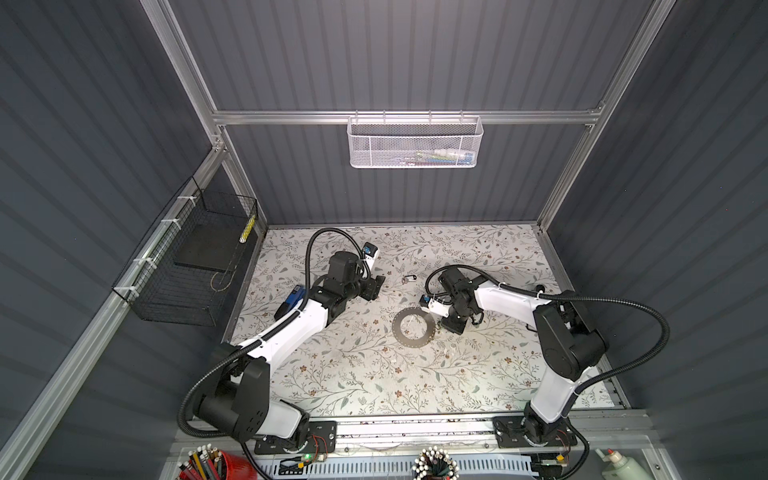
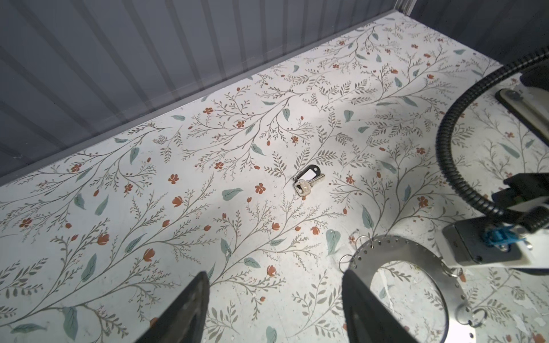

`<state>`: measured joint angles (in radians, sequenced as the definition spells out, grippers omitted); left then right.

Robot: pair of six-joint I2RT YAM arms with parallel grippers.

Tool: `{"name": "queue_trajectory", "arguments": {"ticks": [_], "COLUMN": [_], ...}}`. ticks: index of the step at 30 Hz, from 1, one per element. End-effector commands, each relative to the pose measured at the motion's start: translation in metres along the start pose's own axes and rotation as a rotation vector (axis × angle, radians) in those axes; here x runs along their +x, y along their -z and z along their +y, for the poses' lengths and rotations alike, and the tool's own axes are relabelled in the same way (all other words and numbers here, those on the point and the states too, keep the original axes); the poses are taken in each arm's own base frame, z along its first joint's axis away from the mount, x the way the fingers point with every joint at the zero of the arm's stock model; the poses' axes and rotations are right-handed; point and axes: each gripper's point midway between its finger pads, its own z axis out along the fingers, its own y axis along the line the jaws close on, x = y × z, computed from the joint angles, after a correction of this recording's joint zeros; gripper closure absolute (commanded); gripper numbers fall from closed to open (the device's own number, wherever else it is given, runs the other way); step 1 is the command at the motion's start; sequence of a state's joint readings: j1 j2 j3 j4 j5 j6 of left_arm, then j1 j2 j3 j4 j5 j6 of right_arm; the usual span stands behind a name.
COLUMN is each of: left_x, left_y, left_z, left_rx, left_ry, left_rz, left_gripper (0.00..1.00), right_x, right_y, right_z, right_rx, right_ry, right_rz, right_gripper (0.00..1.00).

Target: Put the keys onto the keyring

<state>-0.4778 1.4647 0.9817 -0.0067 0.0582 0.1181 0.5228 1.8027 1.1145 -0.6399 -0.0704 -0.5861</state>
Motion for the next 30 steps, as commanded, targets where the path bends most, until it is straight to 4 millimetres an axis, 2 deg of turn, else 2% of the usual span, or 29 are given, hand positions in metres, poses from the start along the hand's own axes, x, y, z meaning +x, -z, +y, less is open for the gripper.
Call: {"name": "queue_trajectory", "arguments": {"ticks": [1, 6, 11, 14, 16, 19, 21, 23, 27, 29, 30], "left_x": [-0.024, -0.025, -0.017, -0.011, -0.005, 0.008, 0.02, 0.034, 0.051, 0.059, 0.063], "left_y": [-0.003, -0.012, -0.014, -0.006, 0.002, 0.014, 0.016, 0.013, 0.001, -0.007, -0.011], "left_z": [-0.001, 0.001, -0.006, -0.012, -0.016, -0.023, -0.022, -0.02, -0.021, -0.021, -0.021], "left_rx": [0.026, 0.024, 0.061, 0.092, 0.099, 0.123, 0.111, 0.091, 0.088, 0.089, 0.088], "left_ry": [-0.049, -0.026, 0.03, 0.075, 0.103, 0.125, 0.151, 0.182, 0.287, 0.323, 0.332], "left_rz": [-0.046, -0.042, -0.028, -0.019, -0.015, -0.036, -0.019, 0.037, 0.089, 0.103, 0.116], "left_gripper": [0.28, 0.26, 0.26, 0.26, 0.28, 0.31, 0.31, 0.3, 0.29, 0.29, 0.29], "right_x": [0.012, 0.01, -0.002, -0.025, -0.046, -0.066, -0.077, -0.087, -0.112, -0.123, -0.13], "right_y": [0.009, 0.032, 0.073, 0.111, 0.14, 0.169, 0.176, 0.176, 0.155, 0.14, 0.133], "right_z": [-0.002, -0.024, -0.045, -0.043, -0.039, -0.036, -0.031, -0.037, -0.04, -0.039, -0.028], "right_rx": [-0.006, 0.078, 0.225, 0.263, 0.277, 0.272, 0.211, 0.163, 0.027, 0.003, -0.037], "right_ry": [-0.002, -0.008, -0.07, -0.151, -0.198, -0.285, -0.319, -0.394, -0.457, -0.415, -0.347], "right_rz": [0.064, 0.03, -0.115, -0.334, -0.546, -0.806, -0.878, -0.89, -0.791, -0.742, -0.733], "right_gripper": [0.74, 0.58, 0.47, 0.45, 0.43, 0.38, 0.37, 0.37, 0.38, 0.4, 0.42]}}
